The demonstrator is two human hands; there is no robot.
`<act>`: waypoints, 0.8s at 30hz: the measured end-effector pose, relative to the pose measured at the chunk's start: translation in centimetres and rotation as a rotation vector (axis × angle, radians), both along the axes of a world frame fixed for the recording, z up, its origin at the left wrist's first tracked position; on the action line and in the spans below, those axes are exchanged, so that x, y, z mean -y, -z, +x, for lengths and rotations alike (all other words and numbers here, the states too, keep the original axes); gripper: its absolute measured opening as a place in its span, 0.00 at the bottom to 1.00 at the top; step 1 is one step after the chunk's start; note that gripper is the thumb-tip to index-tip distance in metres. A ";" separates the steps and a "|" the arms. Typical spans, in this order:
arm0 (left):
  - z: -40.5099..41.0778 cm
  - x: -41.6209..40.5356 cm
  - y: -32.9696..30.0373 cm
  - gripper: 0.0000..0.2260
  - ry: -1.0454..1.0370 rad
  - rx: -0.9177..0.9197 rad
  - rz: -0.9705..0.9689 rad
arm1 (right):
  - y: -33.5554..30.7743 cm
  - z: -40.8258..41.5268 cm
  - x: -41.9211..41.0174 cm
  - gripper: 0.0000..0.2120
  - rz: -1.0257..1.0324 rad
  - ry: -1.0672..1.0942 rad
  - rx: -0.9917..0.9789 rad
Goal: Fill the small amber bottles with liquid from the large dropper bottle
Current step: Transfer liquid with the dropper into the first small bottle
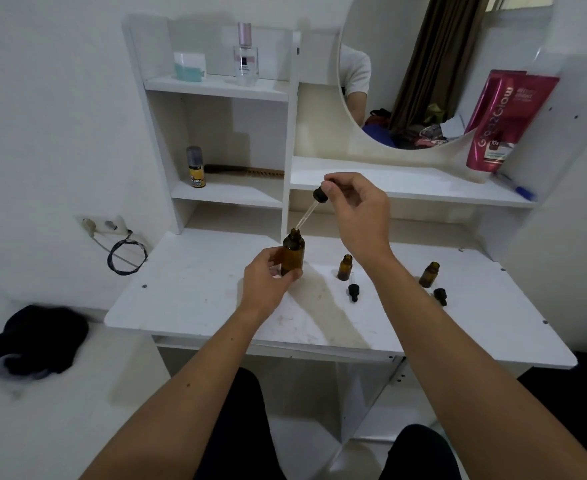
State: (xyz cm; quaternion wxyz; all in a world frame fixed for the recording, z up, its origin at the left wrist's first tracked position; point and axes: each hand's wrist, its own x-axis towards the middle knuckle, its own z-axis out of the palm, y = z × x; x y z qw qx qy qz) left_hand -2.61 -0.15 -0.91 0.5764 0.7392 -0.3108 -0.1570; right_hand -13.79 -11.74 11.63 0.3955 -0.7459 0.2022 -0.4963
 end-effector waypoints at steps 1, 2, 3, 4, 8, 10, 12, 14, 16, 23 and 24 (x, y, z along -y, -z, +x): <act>0.0 0.0 0.0 0.25 0.001 0.004 0.004 | 0.1 0.3 0.0 0.07 -0.010 -0.005 -0.012; 0.0 0.0 0.0 0.25 -0.001 0.007 0.008 | 0.4 0.5 0.0 0.07 -0.027 -0.009 -0.033; 0.0 -0.1 0.1 0.25 -0.003 0.007 0.010 | 0.6 0.8 0.0 0.07 -0.049 -0.013 -0.059; 0.1 -0.1 0.1 0.24 -0.006 0.006 0.012 | 0.9 1.0 0.0 0.07 -0.068 -0.017 -0.084; 0.2 -0.1 0.2 0.24 -0.005 0.017 0.009 | 1.7 2.0 0.1 0.07 -0.101 -0.049 -0.154; 0.2 -0.1 0.2 0.24 -0.007 0.031 0.011 | 2.2 2.4 0.2 0.07 -0.121 -0.061 -0.211; 0.2 0.0 0.2 0.23 -0.008 0.035 0.013 | 2.9 2.7 0.2 0.08 -0.112 -0.072 -0.266; 0.2 0.0 0.2 0.23 -0.008 0.038 0.014 | 3.5 3.0 0.2 0.08 -0.099 -0.075 -0.301; 0.2 0.1 0.4 0.23 -0.011 0.043 0.014 | 4.0 3.1 0.2 0.08 -0.082 -0.076 -0.317; 0.2 0.3 0.5 0.24 -0.019 0.045 0.027 | 4.7 2.8 0.0 0.10 -0.064 -0.074 -0.313; 0.2 0.2 0.5 0.24 -0.019 0.049 0.028 | 4.6 2.7 0.0 0.10 -0.054 -0.074 -0.302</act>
